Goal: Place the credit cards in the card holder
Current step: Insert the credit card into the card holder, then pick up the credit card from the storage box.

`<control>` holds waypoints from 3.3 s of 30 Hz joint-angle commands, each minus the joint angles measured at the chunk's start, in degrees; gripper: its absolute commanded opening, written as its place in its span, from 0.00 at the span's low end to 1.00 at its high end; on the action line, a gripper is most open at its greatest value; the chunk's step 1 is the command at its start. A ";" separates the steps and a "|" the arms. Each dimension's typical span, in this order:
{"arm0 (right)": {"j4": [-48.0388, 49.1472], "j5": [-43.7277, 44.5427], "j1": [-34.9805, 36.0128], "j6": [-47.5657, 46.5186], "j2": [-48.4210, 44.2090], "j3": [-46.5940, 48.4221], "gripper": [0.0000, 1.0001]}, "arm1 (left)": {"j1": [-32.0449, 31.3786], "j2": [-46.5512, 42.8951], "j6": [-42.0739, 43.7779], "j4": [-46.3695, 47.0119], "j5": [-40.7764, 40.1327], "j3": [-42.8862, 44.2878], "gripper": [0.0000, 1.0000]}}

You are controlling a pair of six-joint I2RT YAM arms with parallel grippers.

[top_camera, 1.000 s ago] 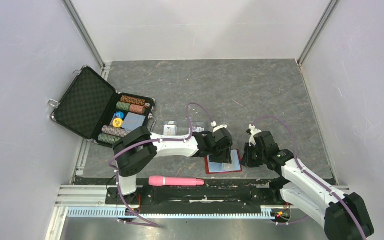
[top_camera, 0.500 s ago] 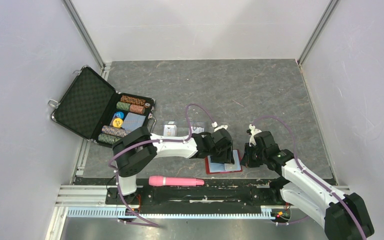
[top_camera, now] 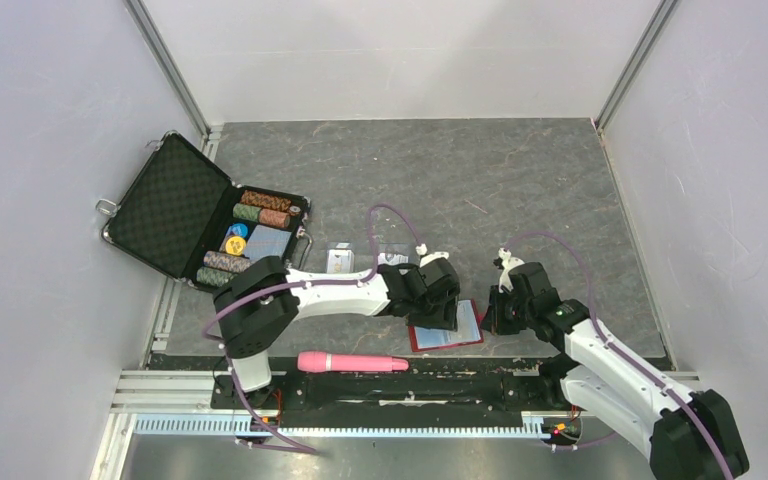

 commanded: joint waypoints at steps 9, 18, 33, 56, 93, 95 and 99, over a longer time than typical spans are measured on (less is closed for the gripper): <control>-2.79 1.60 -0.10 -1.21 -3.17 9.17 0.52 | 1.88 -14.15 8.06 0.03 2.15 -3.10 0.73; 2.22 -0.90 -0.10 -1.68 1.84 14.82 0.91 | 15.42 -26.42 6.29 13.41 16.28 -16.44 0.73; 21.35 -13.30 1.66 7.51 19.35 17.24 0.94 | 40.31 -28.46 20.14 -6.18 19.66 -14.74 0.69; 37.37 -16.81 8.19 16.21 36.94 20.87 0.75 | 32.07 -2.68 22.25 -9.68 12.49 -0.44 0.60; 30.43 -6.37 10.15 12.26 32.20 22.33 0.72 | 25.54 -1.17 22.65 -12.06 7.40 4.30 0.60; 28.68 -3.86 10.16 11.21 30.94 22.67 0.77 | 25.63 -0.71 22.72 -12.06 7.39 4.63 0.56; 27.51 -4.63 10.17 9.77 34.30 24.59 0.78 | 26.03 0.30 22.81 -12.16 7.56 5.17 0.51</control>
